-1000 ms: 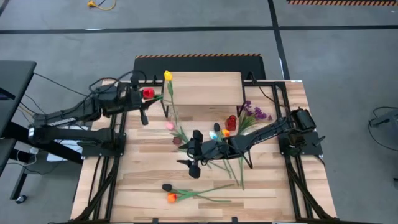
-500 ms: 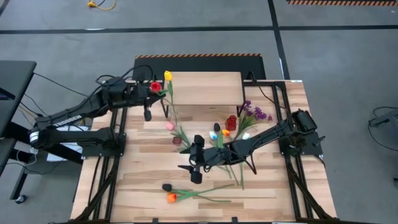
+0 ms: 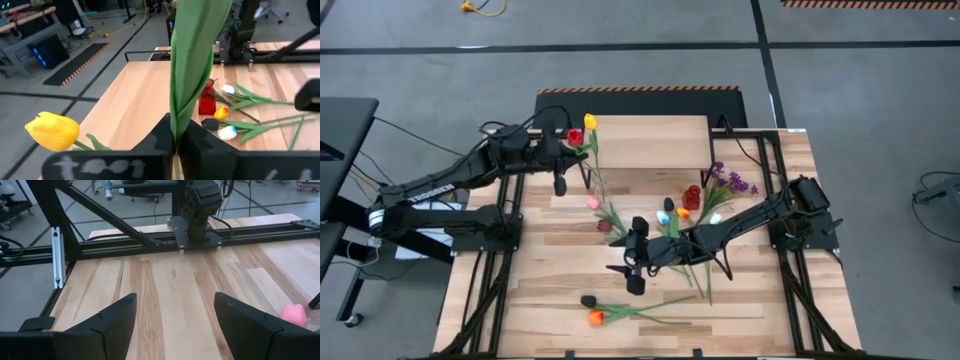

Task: Pick and place flowers into a vace then onto a shelf
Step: Put the red flower into the transparent vase

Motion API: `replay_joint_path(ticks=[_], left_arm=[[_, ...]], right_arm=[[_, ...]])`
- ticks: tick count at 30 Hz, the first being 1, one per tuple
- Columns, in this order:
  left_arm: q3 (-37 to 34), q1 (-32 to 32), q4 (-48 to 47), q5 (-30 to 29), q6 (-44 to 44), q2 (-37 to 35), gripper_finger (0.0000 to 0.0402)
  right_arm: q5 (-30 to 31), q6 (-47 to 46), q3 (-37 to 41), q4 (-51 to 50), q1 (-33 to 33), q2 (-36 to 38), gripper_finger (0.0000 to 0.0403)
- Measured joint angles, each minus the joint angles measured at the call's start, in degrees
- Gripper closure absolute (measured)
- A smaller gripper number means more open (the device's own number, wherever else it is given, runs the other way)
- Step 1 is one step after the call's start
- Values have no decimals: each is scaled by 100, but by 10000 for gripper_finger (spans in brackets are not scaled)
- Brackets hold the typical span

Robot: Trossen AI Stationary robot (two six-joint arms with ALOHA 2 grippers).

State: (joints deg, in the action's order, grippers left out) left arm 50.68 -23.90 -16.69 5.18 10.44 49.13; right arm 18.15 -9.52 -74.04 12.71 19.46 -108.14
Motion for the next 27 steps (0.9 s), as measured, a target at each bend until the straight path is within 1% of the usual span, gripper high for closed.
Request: replay_joint_path(ticks=[3,8,12,20,27], left_arm=[[0,-2,142,23,-52,69,397],[0,-2,98,64,-52,277,386],[0,-4,71,283,-46,404,373],[9,-39,-200,341,-50,449,322],[260,-74,-728,335,-48,449,279]], right_arm=[[0,-4,0,-4,-4,2,143],[0,-7,2,-26,-4,2,143],[0,-11,2,-31,-4,2,143],[0,-11,2,-42,3,4,143],[0,-11,2,-42,3,4,143]])
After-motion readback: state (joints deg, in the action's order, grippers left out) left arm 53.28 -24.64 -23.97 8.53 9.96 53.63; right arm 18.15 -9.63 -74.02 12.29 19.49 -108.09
